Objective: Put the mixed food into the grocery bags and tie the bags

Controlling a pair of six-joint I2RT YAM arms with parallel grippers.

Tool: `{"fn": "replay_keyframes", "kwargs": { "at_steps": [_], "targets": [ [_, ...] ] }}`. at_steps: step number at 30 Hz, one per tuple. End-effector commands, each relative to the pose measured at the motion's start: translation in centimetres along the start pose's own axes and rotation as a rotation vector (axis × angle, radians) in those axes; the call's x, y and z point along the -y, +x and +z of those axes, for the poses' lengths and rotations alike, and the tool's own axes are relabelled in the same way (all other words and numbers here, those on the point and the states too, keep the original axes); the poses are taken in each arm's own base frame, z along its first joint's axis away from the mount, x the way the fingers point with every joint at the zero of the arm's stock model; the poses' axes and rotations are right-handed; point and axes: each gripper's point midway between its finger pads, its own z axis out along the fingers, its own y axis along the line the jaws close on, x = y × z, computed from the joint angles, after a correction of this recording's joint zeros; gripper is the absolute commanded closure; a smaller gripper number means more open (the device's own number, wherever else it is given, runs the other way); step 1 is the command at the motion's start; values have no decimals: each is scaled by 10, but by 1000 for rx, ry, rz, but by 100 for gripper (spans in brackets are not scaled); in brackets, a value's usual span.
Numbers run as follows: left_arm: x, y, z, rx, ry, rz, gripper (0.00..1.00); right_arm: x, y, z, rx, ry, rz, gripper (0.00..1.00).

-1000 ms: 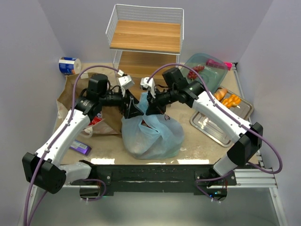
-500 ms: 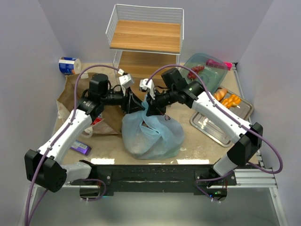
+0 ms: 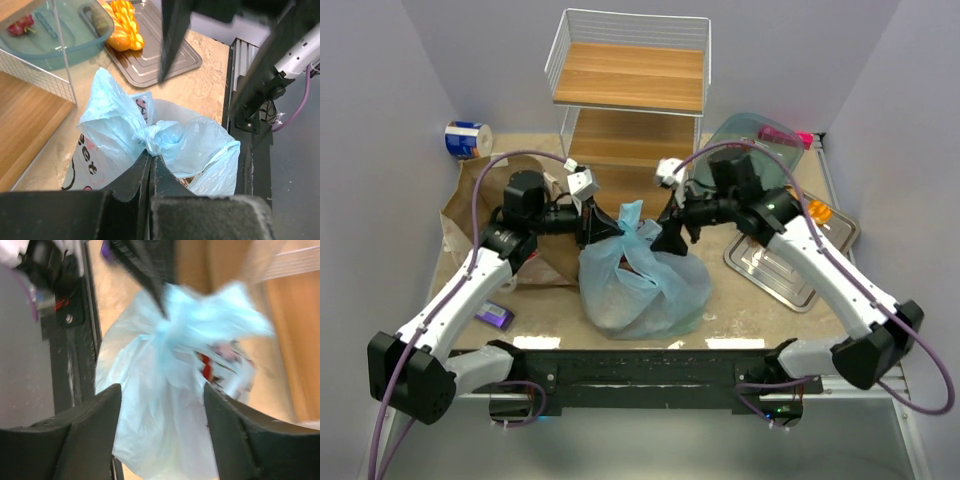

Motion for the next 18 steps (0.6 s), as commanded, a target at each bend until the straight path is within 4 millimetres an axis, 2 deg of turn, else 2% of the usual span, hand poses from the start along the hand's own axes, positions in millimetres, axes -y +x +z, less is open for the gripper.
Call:
{"fn": "replay_keyframes", "kwargs": {
  "at_steps": [1,3,6,18],
  "targets": [
    [7,-22,-8,89,0,120,100,18,-48,-38,239,98,63,22],
    [10,-20,-9,89,6,120,100,13,-60,-41,288,77,38,15],
    [12,-18,-9,86,20,119,100,15,-68,-38,332,67,41,10],
    [17,-20,-9,104,50,153,100,41,-80,-3,384,5,50,6]
  ]
}}
